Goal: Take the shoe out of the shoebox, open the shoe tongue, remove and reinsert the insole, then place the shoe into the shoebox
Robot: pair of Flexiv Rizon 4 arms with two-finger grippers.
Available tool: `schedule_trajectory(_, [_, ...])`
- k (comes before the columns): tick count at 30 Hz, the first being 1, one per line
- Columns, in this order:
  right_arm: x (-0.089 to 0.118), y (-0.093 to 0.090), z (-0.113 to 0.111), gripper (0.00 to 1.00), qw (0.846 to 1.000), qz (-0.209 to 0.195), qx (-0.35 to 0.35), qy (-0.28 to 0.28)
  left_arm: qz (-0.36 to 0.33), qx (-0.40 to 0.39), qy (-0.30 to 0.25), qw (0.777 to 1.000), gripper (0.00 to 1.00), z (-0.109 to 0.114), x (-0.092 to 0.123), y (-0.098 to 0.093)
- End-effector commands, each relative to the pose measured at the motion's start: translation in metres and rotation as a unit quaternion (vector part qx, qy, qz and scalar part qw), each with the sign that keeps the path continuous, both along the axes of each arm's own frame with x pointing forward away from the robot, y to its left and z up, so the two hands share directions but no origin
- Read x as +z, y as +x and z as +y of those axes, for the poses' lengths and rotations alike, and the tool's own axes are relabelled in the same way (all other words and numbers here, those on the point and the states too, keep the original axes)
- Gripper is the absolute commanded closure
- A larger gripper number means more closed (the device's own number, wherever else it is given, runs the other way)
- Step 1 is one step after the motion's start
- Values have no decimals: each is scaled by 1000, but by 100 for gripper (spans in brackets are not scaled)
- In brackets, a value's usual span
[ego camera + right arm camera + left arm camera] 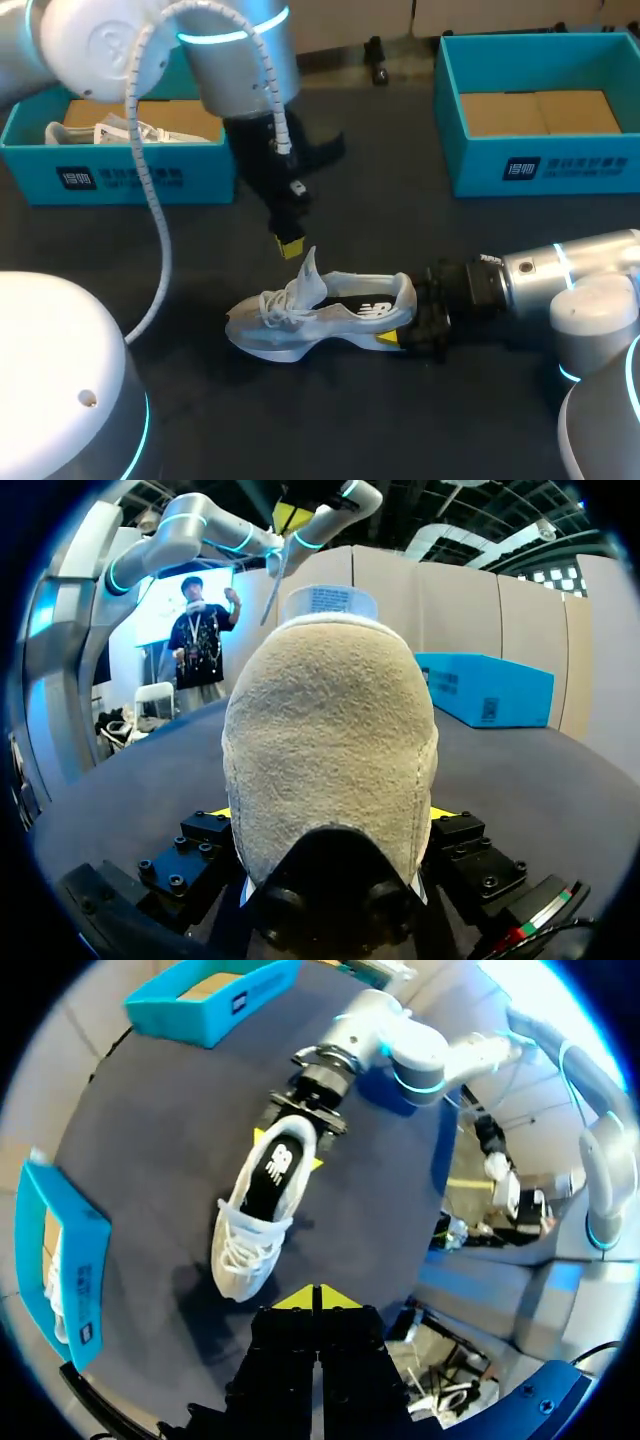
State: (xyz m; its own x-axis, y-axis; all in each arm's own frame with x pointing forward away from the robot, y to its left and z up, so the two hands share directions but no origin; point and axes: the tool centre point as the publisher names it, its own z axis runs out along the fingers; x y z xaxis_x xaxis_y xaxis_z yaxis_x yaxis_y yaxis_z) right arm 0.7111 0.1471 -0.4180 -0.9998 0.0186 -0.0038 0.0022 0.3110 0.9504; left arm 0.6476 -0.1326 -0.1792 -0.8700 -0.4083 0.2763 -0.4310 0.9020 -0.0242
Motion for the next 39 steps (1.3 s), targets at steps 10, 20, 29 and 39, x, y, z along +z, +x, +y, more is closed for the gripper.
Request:
schedule_trajectory(10, [-1, -1, 2, 100, 1000, 0, -1, -2, 47, -28, 65, 996, 100, -9, 3, 10])
schedule_trajectory(20, [-1, -1, 2, 100, 1000, 0, -1, -2, -7, -139, 2, 990, 100, -37, -12, 21])
schedule_trajectory(29, [-1, -1, 2, 100, 1000, 0, -1, -2, -13, -211, -20, 977, 100, -57, -41, 25])
schedule_trajectory(39, [-1, -1, 2, 100, 1000, 0, -1, -2, 9, -234, -34, 972, 100, -63, -58, 34])
